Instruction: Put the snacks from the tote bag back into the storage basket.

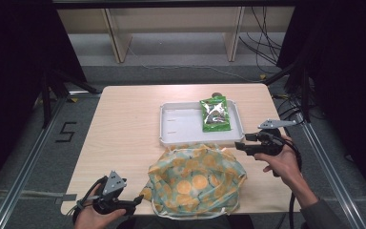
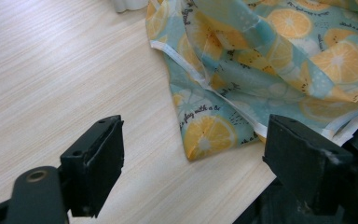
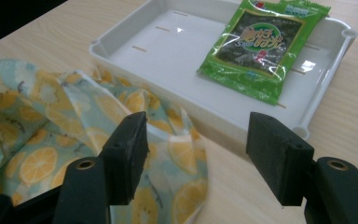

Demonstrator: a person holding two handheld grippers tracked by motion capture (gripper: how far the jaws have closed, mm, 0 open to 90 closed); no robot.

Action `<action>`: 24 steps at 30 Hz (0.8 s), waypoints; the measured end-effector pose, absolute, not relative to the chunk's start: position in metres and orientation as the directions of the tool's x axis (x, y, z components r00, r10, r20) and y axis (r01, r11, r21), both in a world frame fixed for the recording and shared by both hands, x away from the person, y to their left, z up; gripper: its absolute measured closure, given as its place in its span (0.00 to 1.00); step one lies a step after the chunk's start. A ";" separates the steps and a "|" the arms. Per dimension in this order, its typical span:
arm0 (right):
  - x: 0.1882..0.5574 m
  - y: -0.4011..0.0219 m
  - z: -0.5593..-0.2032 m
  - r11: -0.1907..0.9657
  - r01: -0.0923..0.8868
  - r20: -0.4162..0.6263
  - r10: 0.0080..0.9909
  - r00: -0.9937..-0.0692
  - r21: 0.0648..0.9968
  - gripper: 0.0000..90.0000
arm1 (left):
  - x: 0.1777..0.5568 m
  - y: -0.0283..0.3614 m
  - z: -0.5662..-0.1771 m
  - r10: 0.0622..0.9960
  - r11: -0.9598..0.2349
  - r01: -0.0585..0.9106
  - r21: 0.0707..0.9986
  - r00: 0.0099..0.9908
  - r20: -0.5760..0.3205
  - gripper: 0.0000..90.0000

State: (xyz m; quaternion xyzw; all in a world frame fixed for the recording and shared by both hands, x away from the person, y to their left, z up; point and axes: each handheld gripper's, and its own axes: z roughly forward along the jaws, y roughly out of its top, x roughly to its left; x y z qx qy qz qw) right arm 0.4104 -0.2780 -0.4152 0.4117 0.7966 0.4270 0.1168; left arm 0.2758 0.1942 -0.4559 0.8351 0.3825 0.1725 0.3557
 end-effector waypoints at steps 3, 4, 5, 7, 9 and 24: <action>0.405 -0.281 -0.418 0.283 0.565 0.184 0.754 -0.631 0.775 0.43 | 0.275 0.194 -0.456 0.769 -0.440 0.525 0.728 0.640 0.003 0.22; 0.403 -0.283 -0.418 0.283 0.574 0.191 0.755 -0.628 0.768 0.41 | 0.275 0.194 -0.456 0.767 -0.442 0.523 0.728 0.641 0.006 0.22; 0.400 -0.285 -0.417 0.291 0.584 0.189 0.759 -0.623 0.758 0.40 | 0.275 0.194 -0.456 0.768 -0.446 0.520 0.728 0.641 0.013 0.22; 0.397 -0.288 -0.420 0.285 0.576 0.191 0.755 -0.628 0.766 0.41 | 0.275 0.193 -0.457 0.776 -0.430 0.529 0.731 0.631 0.000 0.22; 0.392 -0.291 -0.421 0.279 0.586 0.204 0.754 -0.624 0.761 0.40 | 0.275 0.193 -0.456 0.771 -0.435 0.527 0.730 0.637 0.000 0.22; 0.364 -0.312 -0.441 0.300 0.625 0.197 0.776 -0.600 0.721 0.38 | 0.275 0.194 -0.457 0.771 -0.440 0.528 0.726 0.637 0.004 0.22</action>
